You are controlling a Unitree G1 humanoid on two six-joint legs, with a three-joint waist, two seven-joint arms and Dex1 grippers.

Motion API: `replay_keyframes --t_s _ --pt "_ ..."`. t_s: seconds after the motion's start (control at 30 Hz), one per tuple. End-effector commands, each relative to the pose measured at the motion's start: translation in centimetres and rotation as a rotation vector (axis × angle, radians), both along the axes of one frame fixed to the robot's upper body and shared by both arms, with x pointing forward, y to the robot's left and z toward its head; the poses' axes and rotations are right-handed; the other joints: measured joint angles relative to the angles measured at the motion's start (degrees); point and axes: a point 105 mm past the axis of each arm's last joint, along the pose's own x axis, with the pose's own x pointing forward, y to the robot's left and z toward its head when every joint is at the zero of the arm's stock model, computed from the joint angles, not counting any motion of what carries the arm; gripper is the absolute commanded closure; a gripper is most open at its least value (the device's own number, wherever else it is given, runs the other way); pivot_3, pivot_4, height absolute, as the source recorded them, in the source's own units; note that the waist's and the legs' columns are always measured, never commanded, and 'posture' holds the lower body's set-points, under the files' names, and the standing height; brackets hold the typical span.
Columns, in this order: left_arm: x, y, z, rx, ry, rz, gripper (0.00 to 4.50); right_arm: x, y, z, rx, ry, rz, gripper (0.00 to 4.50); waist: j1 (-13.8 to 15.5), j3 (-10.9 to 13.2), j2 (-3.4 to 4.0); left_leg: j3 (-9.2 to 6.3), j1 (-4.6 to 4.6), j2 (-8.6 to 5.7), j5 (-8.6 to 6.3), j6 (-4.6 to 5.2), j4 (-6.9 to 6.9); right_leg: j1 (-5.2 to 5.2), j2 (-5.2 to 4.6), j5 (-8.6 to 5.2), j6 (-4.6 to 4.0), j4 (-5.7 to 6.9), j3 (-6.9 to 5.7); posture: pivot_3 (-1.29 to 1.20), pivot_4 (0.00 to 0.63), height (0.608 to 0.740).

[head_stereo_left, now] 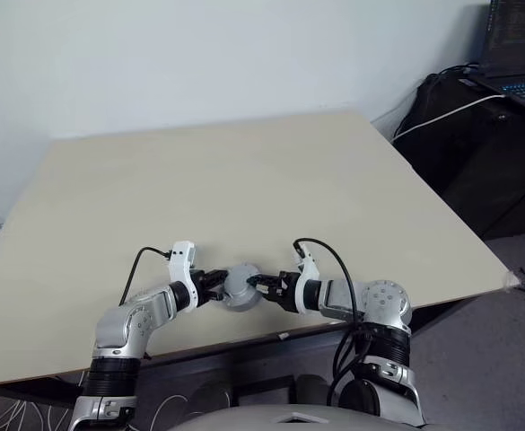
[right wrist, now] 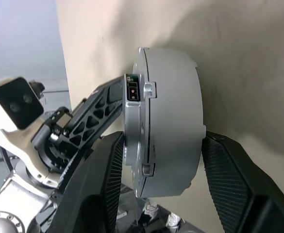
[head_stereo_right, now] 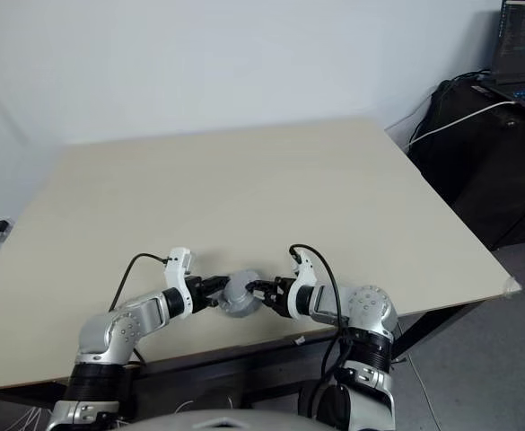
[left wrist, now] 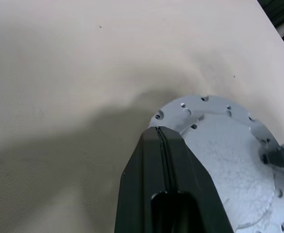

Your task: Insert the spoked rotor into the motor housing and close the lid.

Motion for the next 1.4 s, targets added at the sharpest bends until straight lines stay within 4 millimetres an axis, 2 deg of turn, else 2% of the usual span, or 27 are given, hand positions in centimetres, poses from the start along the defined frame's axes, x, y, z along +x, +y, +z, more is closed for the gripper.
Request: replay_keyframes --t_s 0.03,0.1,0.23,0.57,0.7,0.87,1.07,1.13,1.3,1.37,1.4 --pt "-0.7 -1.8 -0.6 -0.04 0.039 -0.058 4.5 -1.5 6.0 3.5 0.244 -0.043 0.119 2.31 0.0 0.0 0.0 0.0 0.0 0.0 0.0 0.0 0.0 0.0 0.0 0.0 0.0 0.0 0.0 0.0 0.0 0.74" --pt "-0.7 -1.8 -0.5 -0.042 0.037 -0.058 4.5 -1.5 6.1 3.5 0.247 -0.043 0.121 2.42 -0.2 0.0 0.03 0.0 0.0 0.01 0.0 0.0 0.0 -0.01 0.01 0.0 0.0 0.0 0.01 0.0 0.0 0.74" --pt "-0.7 -1.8 -0.3 -0.047 0.027 -0.051 4.5 -1.5 6.1 3.5 0.246 -0.042 0.122 3.2 -0.3 0.0 -0.01 0.0 0.0 0.03 0.0 -0.01 0.0 -0.01 0.02 0.0 0.0 0.01 0.01 0.0 0.0 0.74" --pt "-0.6 -1.4 1.3 -0.08 -0.037 -0.013 4.5 -1.4 6.1 3.4 0.245 -0.036 0.105 3.22 -0.5 0.0 -0.02 0.01 -0.03 0.03 0.0 -0.01 -0.01 -0.06 0.02 0.0 -0.01 0.01 0.03 0.0 0.0 0.74" --pt "-0.3 -1.1 3.0 -0.125 -0.113 0.04 4.5 -1.2 5.9 3.3 0.246 -0.036 0.087 3.22 -0.6 0.0 -0.04 0.02 -0.14 0.03 0.0 -0.01 -0.01 -0.18 0.0 0.01 -0.02 0.01 0.05 0.0 0.0 0.74" --pt "-0.6 -0.2 6.1 -0.236 -0.247 0.143 4.5 -0.7 5.4 3.4 0.259 -0.047 0.044 3.23 -0.6 0.0 -0.05 0.09 -0.71 0.1 0.03 -0.06 0.09 -0.74 -0.07 0.12 -0.13 0.06 0.16 0.0 0.0 0.74" --pt "-2.7 1.0 8.6 -0.46 -0.323 0.265 4.5 0.1 4.6 3.5 0.282 -0.059 -0.025 3.28 -0.4 0.0 -0.05 0.1 -0.86 0.16 0.05 -0.1 0.07 -0.75 -0.07 0.14 -0.21 0.07 0.17 0.0 0.0 0.74" --pt "-3.5 1.1 8.8 -0.546 -0.304 0.309 4.5 0.5 4.4 3.6 0.29 -0.065 -0.054 3.28 -0.4 0.1 -0.07 0.11 -0.85 0.12 0.02 -0.05 0.12 -0.75 -0.05 0.15 -0.19 0.02 0.14 0.0 0.0 0.74" --pt "-5.6 1.1 6.5 -0.693 -0.145 0.483 4.5 1.5 3.8 5.1 0.361 -0.117 -0.123 3.28 -0.4 0.1 -0.12 0.12 -0.84 0.09 0.0 0.02 0.17 -0.69 0.0 0.15 -0.14 -0.04 0.1 0.0 0.0 0.74" --pt "-6.0 1.2 6.1 -0.741 -0.117 0.526 4.5 1.6 3.7 5.4 0.373 -0.128 -0.13 3.28 -0.5 0.2 -0.15 0.15 -0.84 0.09 -0.01 0.04 0.16 -0.68 0.04 0.15 -0.14 -0.04 0.13 0.0 0.0 0.74" --pt "-6.2 1.4 5.8 -0.782 -0.099 0.568 4.32 1.7 3.7 5.5 0.376 -0.134 -0.13 3.28 -0.5 0.2 -0.16 0.15 -0.84 0.09 -0.01 0.04 0.17 -0.7 0.04 0.15 -0.14 -0.04 0.12 0.0 0.0 0.74"
